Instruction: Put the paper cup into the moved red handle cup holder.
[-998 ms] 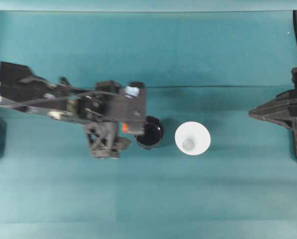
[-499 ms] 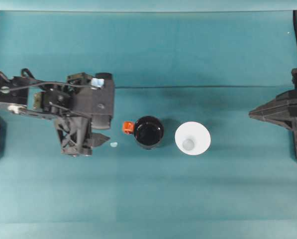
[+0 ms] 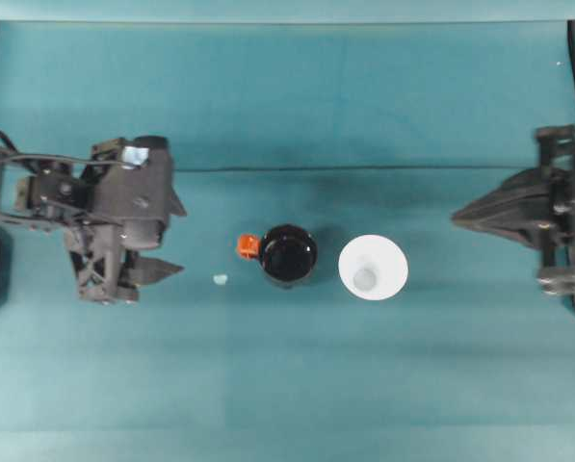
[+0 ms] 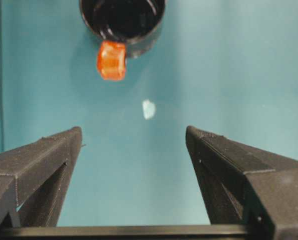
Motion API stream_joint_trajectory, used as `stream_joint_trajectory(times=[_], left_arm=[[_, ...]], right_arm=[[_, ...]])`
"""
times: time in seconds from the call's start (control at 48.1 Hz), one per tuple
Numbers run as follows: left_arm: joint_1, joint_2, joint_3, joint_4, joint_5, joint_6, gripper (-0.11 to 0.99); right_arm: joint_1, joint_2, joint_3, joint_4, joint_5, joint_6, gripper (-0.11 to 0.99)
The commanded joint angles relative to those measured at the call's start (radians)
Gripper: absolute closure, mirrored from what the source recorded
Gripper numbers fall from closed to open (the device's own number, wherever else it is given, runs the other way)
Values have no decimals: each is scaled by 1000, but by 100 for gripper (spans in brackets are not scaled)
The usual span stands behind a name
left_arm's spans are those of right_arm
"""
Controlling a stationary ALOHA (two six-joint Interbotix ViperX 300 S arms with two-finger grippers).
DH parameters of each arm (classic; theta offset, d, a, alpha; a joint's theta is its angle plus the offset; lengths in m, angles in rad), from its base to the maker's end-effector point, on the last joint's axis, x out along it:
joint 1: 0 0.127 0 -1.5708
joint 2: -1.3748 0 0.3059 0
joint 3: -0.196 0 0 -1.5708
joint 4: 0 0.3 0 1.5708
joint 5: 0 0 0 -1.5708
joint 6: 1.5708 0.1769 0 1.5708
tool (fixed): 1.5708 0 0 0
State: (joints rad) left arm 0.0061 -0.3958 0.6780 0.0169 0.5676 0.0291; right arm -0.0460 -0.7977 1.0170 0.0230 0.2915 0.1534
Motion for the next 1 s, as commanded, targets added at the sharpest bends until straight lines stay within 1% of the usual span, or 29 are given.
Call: stream_joint_trajectory(times=[0.0,0.042,0.083,0.146,0.208,0.229,0.27,0.312,0.374,0.395,0.416,0.437,0.457,0.499,0.603,0.624,0.707,0.79,0.811,0.832,0.873,0.894,0.977], left_arm=[[-3,-32,5,3,-5,-2,-5],[-5,-40,9,3,-5,-3,-5],[-5,-48,17,3,-5,-3,-5],[-5,-52,20,3,-5,-3,-5],[-5,-52,21,2,-5,-3,-5],[-5,-52,21,3,-5,-3,-5],[-5,-54,21,3,-5,-2,-5],[-5,-54,21,3,-5,-2,-5],[-5,-54,23,3,-5,-2,-5],[-5,-54,25,3,-5,-2,-5],[-5,-55,25,3,-5,-2,-5],[-5,-55,25,3,-5,-2,-5],[-5,-57,25,3,-5,-2,-5],[-5,-58,26,3,-5,-3,-5],[-5,-63,31,3,-5,-3,-5],[-5,-63,32,3,-5,-3,-5],[-5,-67,34,3,-5,-5,-5],[-5,-69,34,3,-5,-5,-5],[-6,-67,35,2,-5,-5,-5],[-5,-67,34,3,-5,-5,-5],[-5,-67,35,3,-5,-5,-5],[-5,-67,34,3,-5,-5,-5],[-5,-67,34,3,-5,-5,-5]], right_arm=[[-3,192,-55,5,-2,20,94],[-2,219,-69,3,-2,31,91],[-5,244,-81,3,-2,41,88],[-15,268,-100,3,3,57,82],[-29,291,-115,3,11,78,71],[-32,296,-120,5,15,86,67],[-38,307,-129,3,23,98,55],[-40,316,-137,3,32,109,44],[-46,330,-150,5,55,118,25],[-46,336,-156,3,63,120,19],[-46,341,-161,5,71,120,13],[-46,347,-166,3,80,121,8],[-48,353,-172,5,91,123,4],[-46,370,-184,5,110,123,3],[-46,407,-216,3,146,123,9],[-46,416,-222,5,150,123,9],[-48,451,-250,3,181,123,9],[-51,492,-273,5,212,124,9],[-52,508,-281,8,224,126,9],[-52,520,-287,9,232,126,9],[-52,540,-298,11,250,129,9],[-55,551,-302,12,259,132,9],[-58,588,-319,11,284,146,9]])
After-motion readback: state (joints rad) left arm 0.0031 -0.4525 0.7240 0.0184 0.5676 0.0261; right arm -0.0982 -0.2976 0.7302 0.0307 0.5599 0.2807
